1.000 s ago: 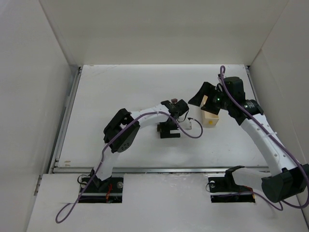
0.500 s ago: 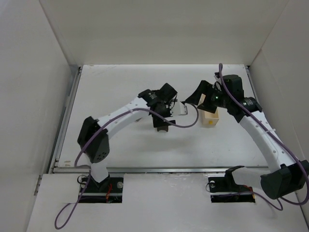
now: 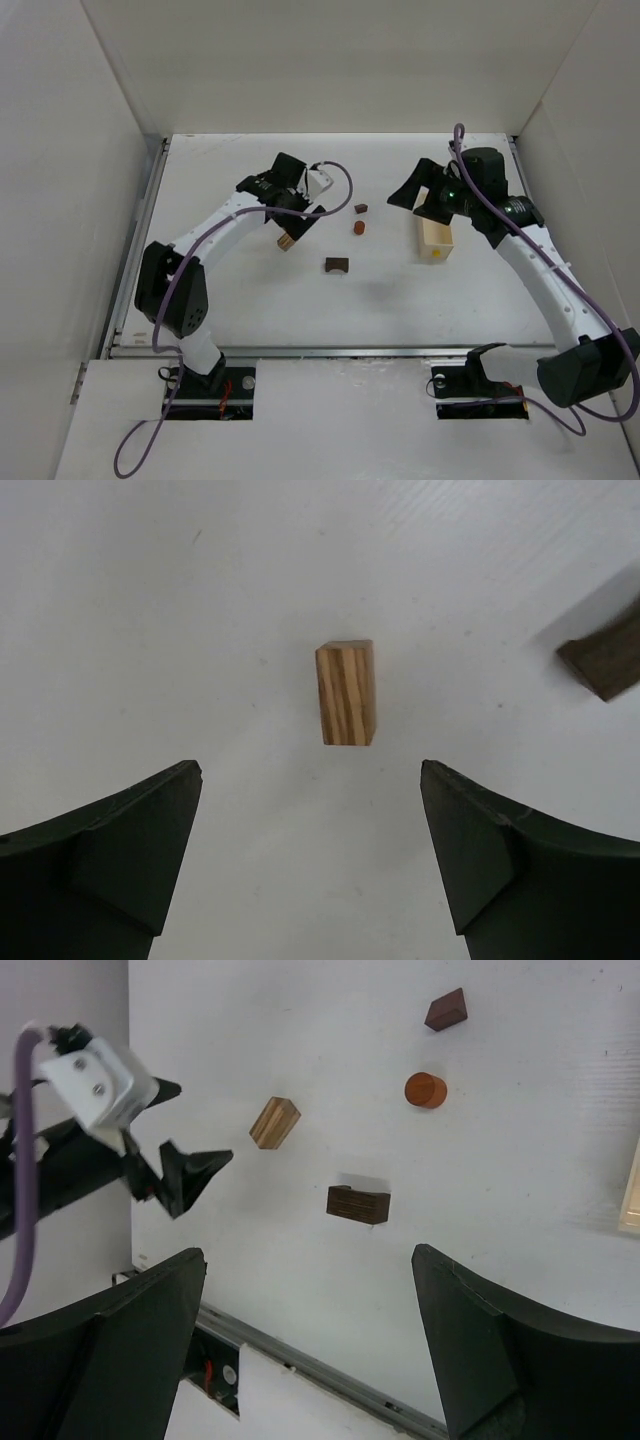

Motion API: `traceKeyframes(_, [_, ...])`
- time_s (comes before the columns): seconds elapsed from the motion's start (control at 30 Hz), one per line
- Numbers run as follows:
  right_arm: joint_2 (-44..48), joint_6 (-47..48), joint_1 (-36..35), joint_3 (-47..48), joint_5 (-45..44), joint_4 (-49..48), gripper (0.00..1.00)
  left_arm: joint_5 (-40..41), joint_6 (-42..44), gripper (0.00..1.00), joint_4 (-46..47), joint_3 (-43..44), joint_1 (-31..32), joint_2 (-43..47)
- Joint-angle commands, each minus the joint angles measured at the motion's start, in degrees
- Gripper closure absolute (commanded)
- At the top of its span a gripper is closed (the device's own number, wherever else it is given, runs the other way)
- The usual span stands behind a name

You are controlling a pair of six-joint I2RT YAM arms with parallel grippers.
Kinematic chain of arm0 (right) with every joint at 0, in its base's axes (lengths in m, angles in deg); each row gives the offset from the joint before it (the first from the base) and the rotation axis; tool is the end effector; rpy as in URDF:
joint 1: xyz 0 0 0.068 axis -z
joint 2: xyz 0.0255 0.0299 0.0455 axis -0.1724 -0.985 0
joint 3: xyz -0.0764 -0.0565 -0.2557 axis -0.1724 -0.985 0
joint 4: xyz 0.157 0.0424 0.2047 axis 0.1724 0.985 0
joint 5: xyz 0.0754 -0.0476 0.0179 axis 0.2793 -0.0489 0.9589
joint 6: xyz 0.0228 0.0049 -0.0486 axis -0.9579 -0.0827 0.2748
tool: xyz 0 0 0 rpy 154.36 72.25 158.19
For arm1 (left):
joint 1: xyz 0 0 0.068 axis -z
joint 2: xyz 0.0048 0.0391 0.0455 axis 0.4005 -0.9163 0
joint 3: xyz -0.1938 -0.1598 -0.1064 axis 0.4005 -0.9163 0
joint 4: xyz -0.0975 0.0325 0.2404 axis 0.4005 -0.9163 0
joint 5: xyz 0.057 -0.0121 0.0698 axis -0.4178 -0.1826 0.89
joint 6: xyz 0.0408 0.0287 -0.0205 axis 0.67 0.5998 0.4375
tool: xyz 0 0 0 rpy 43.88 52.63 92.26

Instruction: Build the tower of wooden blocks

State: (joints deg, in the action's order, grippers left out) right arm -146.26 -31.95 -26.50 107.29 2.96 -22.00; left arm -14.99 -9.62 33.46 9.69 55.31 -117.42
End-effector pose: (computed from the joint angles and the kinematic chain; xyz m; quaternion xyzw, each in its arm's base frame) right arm 0.2519 0.0859 0.3695 0.0744 0.8704 0.3247 0.3625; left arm 0.3098 -0.1904 0.2961 0.4488 0.8155 -0.0058 0.3654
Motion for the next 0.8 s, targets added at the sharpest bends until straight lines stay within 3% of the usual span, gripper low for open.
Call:
traceKeyframes(0.0, [0.06,1.73,-0.21,-0.27,-0.97,-0.88,0.11,-1.43,-6.62,0.12,4.0,-0.5,-2.61,-0.84])
traceKeyframes(0.13, [0.05,2.26,-0.21,-0.88,-2.73,-0.27,0.11,-0.9,-4.34,0.24,5.24,-3.93,-3.31,-4.25])
traceKeyframes(0.33, [-1.78,2.79,-0.21,-3.34,-4.05,-0.27,0.14,-1.61,-3.72,0.25,6.65,-6.83,-3.31,-5.49])
traceKeyframes(0.57, [-14.69,5.68,-7.04,2.78,-14.41,2.54,0.35,-4.6,-6.17,0.24,9.45,-8.24,-4.46,-4.97])
traceKeyframes(0.77, [-28.76,7.53,-13.3,13.34,-24.77,6.93,0.32,-1.35,-8.46,0.32,13.23,-10.88,-4.46,-6.29])
